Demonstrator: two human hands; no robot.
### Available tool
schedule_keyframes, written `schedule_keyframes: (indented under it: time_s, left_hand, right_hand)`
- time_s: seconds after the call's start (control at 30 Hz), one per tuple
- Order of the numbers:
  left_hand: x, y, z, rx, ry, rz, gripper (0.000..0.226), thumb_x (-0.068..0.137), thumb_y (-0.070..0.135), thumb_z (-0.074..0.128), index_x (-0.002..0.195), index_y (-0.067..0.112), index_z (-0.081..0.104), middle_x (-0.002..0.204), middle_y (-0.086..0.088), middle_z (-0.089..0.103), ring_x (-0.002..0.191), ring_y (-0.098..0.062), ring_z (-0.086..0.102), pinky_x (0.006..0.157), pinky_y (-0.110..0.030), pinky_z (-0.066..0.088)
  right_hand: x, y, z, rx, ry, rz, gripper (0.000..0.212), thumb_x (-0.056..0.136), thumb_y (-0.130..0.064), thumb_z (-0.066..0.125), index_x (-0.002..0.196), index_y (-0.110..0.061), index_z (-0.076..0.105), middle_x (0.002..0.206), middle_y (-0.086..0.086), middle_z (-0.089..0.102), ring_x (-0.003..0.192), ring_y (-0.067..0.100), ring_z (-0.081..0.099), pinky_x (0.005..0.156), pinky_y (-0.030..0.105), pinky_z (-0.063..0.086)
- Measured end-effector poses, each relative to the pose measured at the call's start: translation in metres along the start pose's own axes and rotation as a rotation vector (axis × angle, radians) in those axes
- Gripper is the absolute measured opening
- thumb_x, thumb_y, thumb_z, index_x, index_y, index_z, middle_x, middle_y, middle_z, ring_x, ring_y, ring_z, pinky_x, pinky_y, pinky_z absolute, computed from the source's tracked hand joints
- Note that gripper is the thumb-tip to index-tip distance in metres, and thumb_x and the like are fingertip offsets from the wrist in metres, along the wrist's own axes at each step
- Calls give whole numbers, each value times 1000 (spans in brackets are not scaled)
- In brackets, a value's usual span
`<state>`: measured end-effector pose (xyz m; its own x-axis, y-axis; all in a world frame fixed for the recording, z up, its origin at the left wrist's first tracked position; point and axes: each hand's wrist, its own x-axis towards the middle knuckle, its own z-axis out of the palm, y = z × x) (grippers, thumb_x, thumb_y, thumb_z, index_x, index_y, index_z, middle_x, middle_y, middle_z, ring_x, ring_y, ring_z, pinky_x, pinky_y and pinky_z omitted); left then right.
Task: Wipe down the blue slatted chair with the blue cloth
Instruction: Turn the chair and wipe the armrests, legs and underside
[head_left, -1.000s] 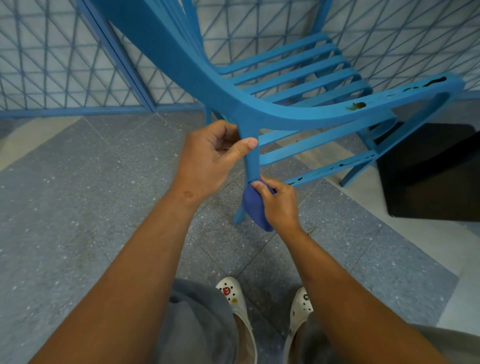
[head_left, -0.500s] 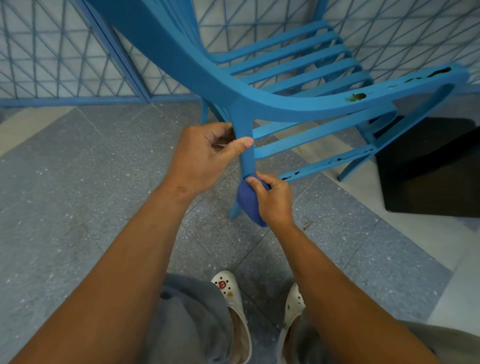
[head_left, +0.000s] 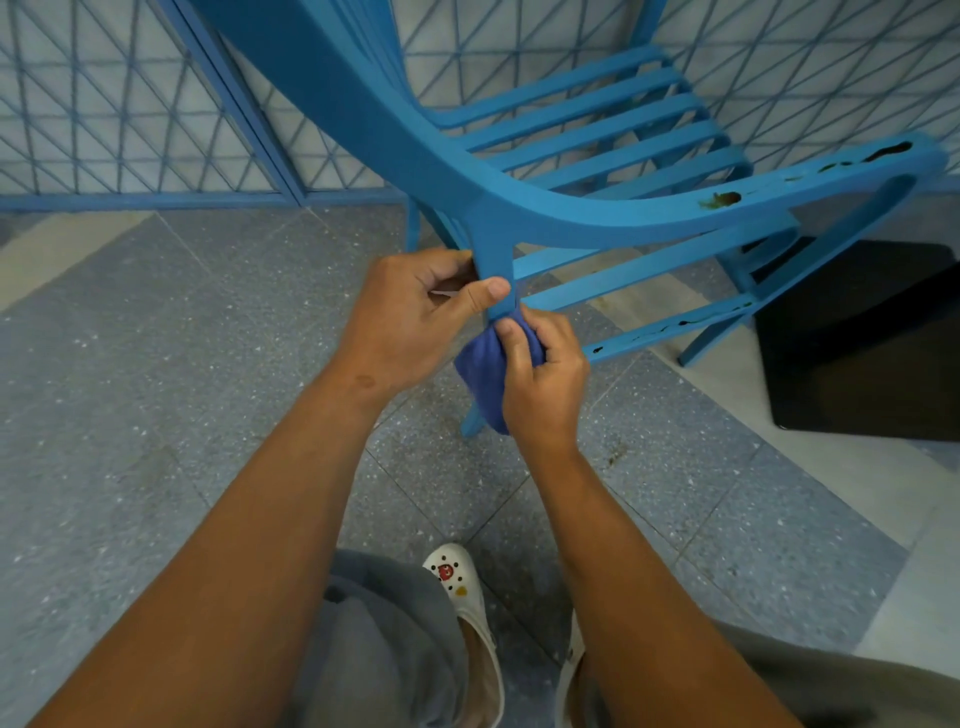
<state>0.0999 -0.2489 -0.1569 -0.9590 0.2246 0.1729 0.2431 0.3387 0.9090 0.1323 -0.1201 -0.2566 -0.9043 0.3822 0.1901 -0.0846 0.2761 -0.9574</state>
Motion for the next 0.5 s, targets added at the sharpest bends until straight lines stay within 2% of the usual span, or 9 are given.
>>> schedule_keyframes:
  time_s: [0.13, 0.23, 0.4, 0.5]
  left_hand:
    - [0, 0, 1, 10, 2, -3, 21, 93, 16, 72, 111, 26, 71, 97, 22, 72, 91, 9, 69, 80, -10, 51]
    - [0, 0, 0, 12, 6, -7, 20, 93, 18, 72, 111, 25, 72, 99, 21, 72, 92, 7, 70, 81, -11, 52]
    - [0, -1, 1, 6, 1, -3, 19, 93, 13, 71, 110, 22, 71, 97, 19, 73, 90, 10, 70, 80, -9, 50]
    - [0, 0, 0, 4, -5, 2, 20, 93, 13, 71, 111, 22, 71, 98, 19, 72, 91, 9, 70, 80, -9, 50]
  right_hand:
    - [-4, 40, -9, -137, -174, 168, 11, 94, -24, 68, 91, -16, 75, 84, -3, 66, 78, 7, 60, 72, 28, 46]
    - [2, 39, -18, -182, -249, 158, 9, 94, -22, 69, 92, -15, 75, 86, -2, 69, 80, 7, 61, 75, 31, 49]
    - [10, -4, -18, -36, -145, 44, 11, 93, -24, 69, 101, -18, 70, 99, -6, 69, 95, 6, 64, 85, 25, 51]
    - [1, -9, -12, 24, -52, -6, 22, 92, -18, 70, 113, -25, 67, 107, -7, 70, 102, 5, 65, 91, 22, 50]
